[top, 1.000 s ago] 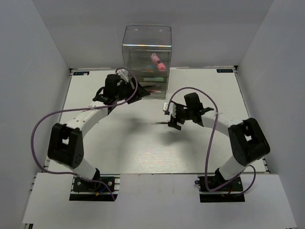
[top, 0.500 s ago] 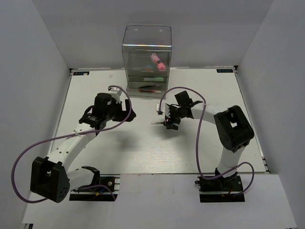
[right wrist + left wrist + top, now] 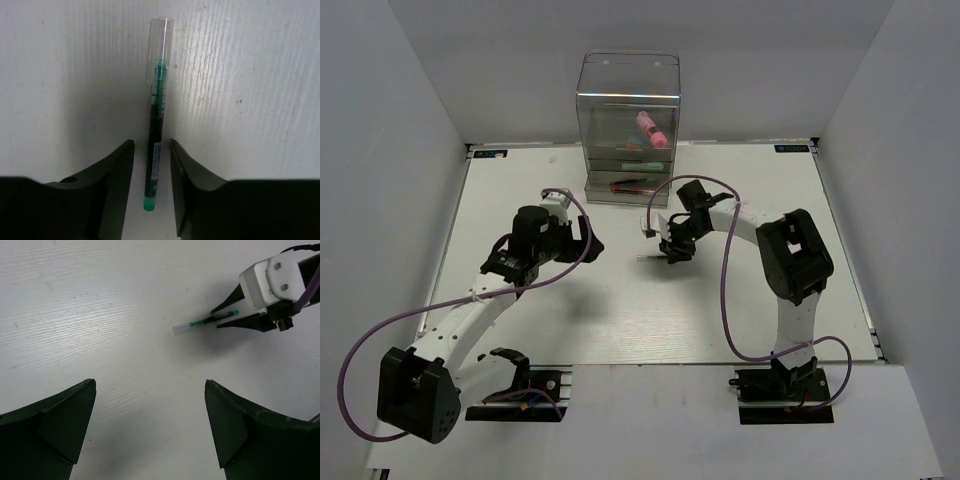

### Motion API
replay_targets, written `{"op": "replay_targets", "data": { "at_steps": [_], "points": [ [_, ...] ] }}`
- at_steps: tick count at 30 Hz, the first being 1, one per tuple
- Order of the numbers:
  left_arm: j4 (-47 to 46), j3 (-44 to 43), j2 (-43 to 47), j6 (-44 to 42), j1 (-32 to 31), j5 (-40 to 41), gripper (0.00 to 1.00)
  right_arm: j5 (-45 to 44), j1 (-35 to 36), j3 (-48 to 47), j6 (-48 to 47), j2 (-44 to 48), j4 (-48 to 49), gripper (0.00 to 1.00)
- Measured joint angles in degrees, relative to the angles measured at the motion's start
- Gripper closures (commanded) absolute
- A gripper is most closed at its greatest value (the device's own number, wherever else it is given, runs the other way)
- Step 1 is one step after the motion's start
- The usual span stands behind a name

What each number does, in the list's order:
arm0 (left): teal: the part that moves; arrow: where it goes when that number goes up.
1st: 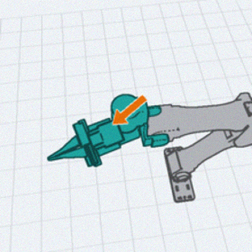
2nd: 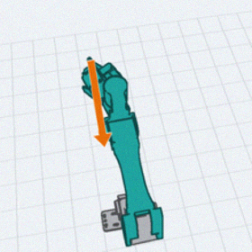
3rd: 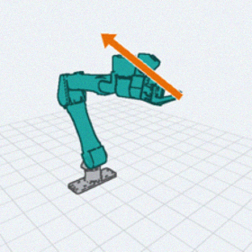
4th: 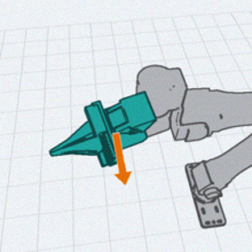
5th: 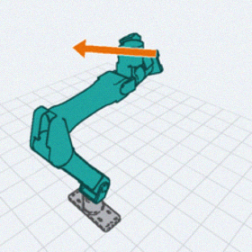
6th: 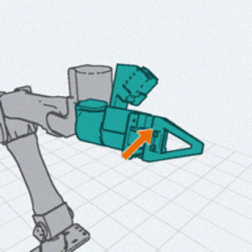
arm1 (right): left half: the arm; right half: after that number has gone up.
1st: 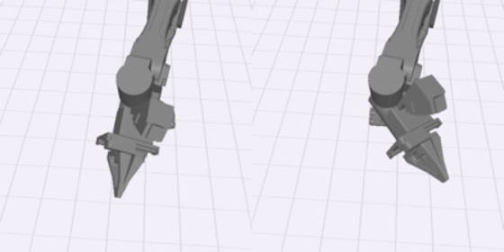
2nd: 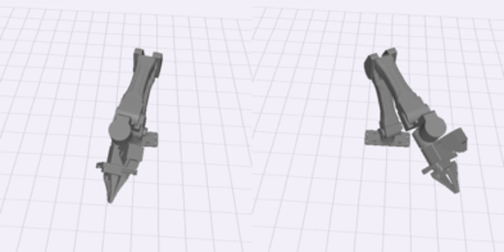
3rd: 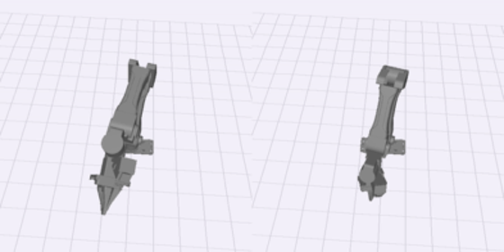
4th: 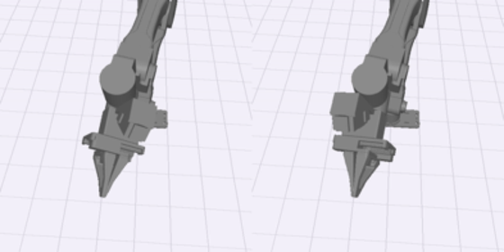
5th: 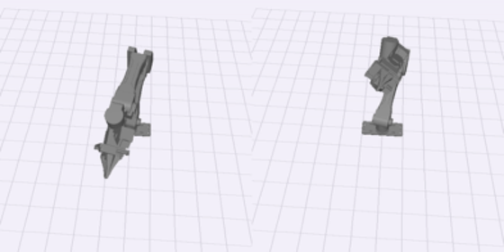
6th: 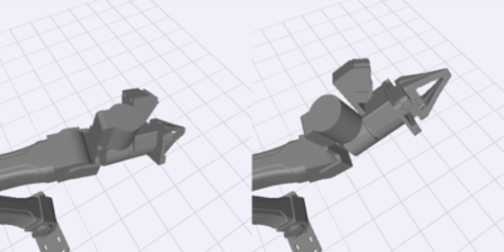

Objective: Sort the stationery into containers
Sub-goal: Pick up the pen from the center of the board.

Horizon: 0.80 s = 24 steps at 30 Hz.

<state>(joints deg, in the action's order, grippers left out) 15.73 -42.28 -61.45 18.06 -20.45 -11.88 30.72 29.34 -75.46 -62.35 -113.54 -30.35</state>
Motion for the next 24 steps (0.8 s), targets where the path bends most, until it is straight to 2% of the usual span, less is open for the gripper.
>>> {"op": "replay_targets", "data": {
  "at_steps": [2, 3, 6, 11, 15, 19, 24],
  "points": [
    [-1.1, 0.7, 0.3, 1.4, 0.0, -0.7, 0.00, 0.1, 0.0, -0.2, -0.9, -0.1, -1.0, 0.78],
    [-1.6, 1.1, 0.3, 2.3, 0.0, -1.0, 0.00, 0.2, 0.1, -0.2, -1.0, -0.1, -1.4, 0.86],
    [-7.0, 4.9, 0.6, 8.6, 0.0, -2.7, 0.00, 0.0, 0.3, 0.3, -1.1, 0.3, -1.2, 1.00],
    [-22.3, 16.7, -1.5, 28.0, 0.0, -6.7, 0.03, -2.2, 0.9, 3.5, 0.1, 2.9, 1.0, 1.00],
    [-31.8, 18.8, -9.7, 41.0, 0.0, -6.9, 0.05, -7.4, 1.9, 6.0, 2.9, 6.4, 2.1, 1.00],
    [-39.6, 18.8, -13.5, 49.2, 0.0, -6.1, 0.08, -13.0, 2.4, 5.8, 4.9, 10.7, 6.2, 1.00],
    [-44.2, 18.8, -14.2, 54.8, 0.0, -4.4, 0.08, -19.1, 3.1, 1.7, 4.7, 12.4, 13.1, 1.00]
  ]
}}
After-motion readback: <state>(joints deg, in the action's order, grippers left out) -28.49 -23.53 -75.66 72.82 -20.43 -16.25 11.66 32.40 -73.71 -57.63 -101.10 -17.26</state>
